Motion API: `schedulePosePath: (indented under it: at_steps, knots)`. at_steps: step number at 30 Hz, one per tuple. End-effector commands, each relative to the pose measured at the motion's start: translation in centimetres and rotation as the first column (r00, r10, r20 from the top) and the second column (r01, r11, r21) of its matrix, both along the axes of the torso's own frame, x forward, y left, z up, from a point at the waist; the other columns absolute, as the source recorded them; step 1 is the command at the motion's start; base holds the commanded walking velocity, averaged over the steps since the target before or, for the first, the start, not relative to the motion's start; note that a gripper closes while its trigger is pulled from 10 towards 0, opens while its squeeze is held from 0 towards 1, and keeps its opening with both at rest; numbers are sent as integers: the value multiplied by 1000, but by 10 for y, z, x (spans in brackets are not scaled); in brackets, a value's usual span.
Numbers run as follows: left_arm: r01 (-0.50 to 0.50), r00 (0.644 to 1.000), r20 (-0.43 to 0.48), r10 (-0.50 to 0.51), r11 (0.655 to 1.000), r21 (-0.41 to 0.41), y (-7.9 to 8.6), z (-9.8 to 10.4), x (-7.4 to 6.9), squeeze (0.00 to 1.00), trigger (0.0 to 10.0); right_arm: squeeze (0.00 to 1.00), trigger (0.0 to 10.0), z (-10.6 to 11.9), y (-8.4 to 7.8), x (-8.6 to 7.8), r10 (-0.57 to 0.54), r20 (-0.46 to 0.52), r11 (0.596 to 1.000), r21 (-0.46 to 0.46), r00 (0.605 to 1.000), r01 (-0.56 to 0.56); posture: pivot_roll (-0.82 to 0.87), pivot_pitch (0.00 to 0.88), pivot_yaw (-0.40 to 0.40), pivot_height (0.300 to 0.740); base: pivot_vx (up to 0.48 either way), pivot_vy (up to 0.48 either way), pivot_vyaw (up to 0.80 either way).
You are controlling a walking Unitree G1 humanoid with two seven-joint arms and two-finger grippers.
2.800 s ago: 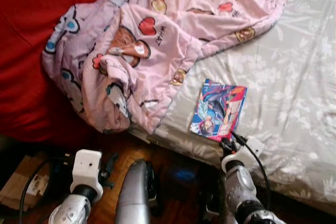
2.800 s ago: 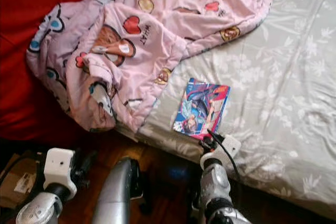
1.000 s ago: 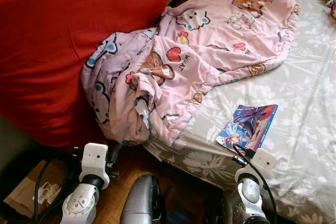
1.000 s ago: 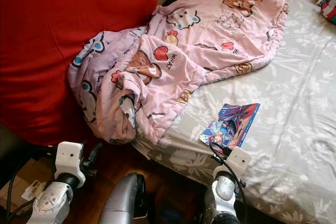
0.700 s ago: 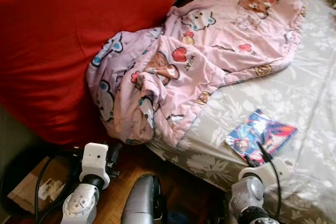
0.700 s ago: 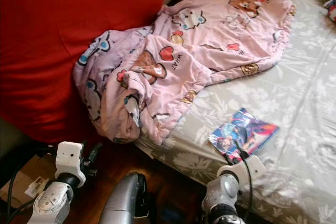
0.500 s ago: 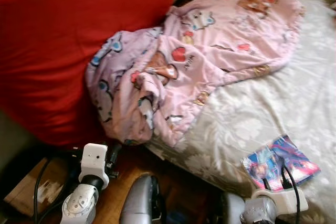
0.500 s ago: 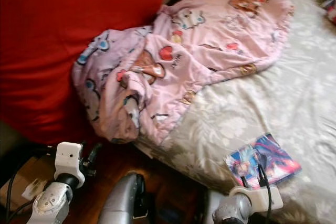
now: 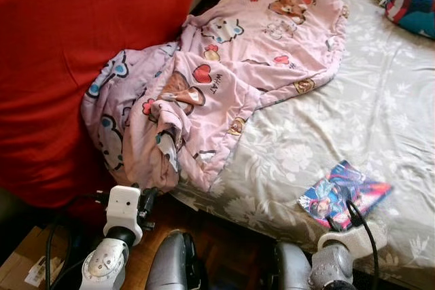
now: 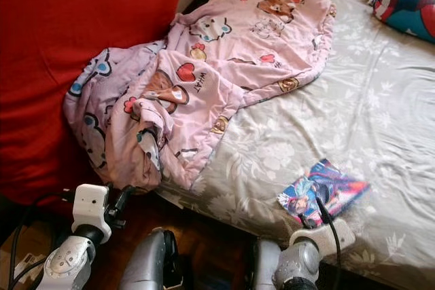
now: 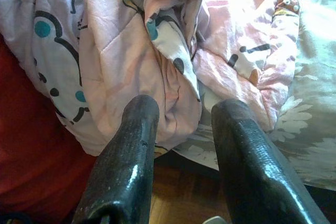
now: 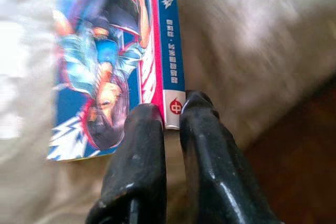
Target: Clean up the room
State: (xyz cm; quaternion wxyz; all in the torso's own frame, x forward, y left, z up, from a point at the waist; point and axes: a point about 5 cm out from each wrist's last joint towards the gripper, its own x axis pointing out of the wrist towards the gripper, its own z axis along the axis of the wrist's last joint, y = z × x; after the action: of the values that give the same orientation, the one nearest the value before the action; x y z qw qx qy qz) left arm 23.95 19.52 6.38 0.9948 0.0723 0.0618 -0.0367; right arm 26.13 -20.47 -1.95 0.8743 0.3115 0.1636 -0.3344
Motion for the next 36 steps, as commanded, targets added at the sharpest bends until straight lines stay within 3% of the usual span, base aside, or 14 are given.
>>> schedulePosePath:
  at_steps: [1,5,6,7,8,11,12,13,15,18,24,31,35,36]
  knots:
    - [-1,1000,-23,1,1000,11,0,-6,-3,0,10000,0,0,8,3,8,54,34,997,-53,998,-52,66,185,4,636,0,0,0]
    - [-15,999,-31,15,1000,3,-1,-11,6,0,10000,0,0,27,9,26,259,73,941,-244,963,-235,43,149,-10,636,0,0,0]
    - [-26,999,-33,26,1000,-2,0,-13,9,0,10000,0,1765,34,12,30,341,76,896,-327,937,-299,36,136,-12,636,0,0,0]
    - [-26,999,-33,26,1000,-2,0,-13,9,0,10000,0,1765,34,12,30,341,76,896,-327,937,-299,36,136,-12,636,0,0,0]
    - [-32,999,-36,32,999,-4,1,-13,11,0,10000,0,10000,37,13,32,377,86,878,-350,922,-326,30,128,-13,636,0,0,0]
    - [-55,997,-57,54,998,-21,2,-18,19,0,10000,0,10000,37,22,36,519,50,798,-385,853,-463,8,109,-15,636,0,0,0]
    - [-63,996,-70,61,997,-38,2,-22,21,0,10000,0,10000,34,29,34,591,18,740,-410,806,-534,-4,101,-16,636,0,0,0]
    - [-65,995,-76,62,997,-40,1,-23,22,0,10000,0,10000,34,30,34,604,25,733,-410,796,-543,-6,91,-16,636,0,0,0]
    - [-63,993,-99,59,997,-41,-1,-30,24,0,10000,0,10000,34,30,34,613,44,737,-391,789,-551,-6,83,-12,646,0,0,0]
    - [-70,987,-151,63,997,-44,0,-42,26,0,10000,0,10000,36,27,36,586,46,757,-388,809,-527,-12,55,-4,671,0,0,0]
    - [-134,965,-237,116,989,-62,13,-56,30,0,10000,0,10000,41,35,43,606,57,745,-391,793,-541,-2,30,5,716,0,0,0]
    - [-185,916,-369,157,982,-39,24,-78,21,0,10000,0,10000,46,44,50,663,22,689,-409,748,-599,-18,0,20,740,0,0,0]
    - [-230,886,-423,188,972,-50,29,-84,19,0,10000,0,10000,46,43,52,664,21,688,-406,747,-601,-22,0,28,740,0,0,0]
    - [-267,864,-465,193,959,-98,29,-88,18,0,10000,0,10000,47,42,52,660,24,693,-403,751,-597,-23,0,30,740,0,0,0]
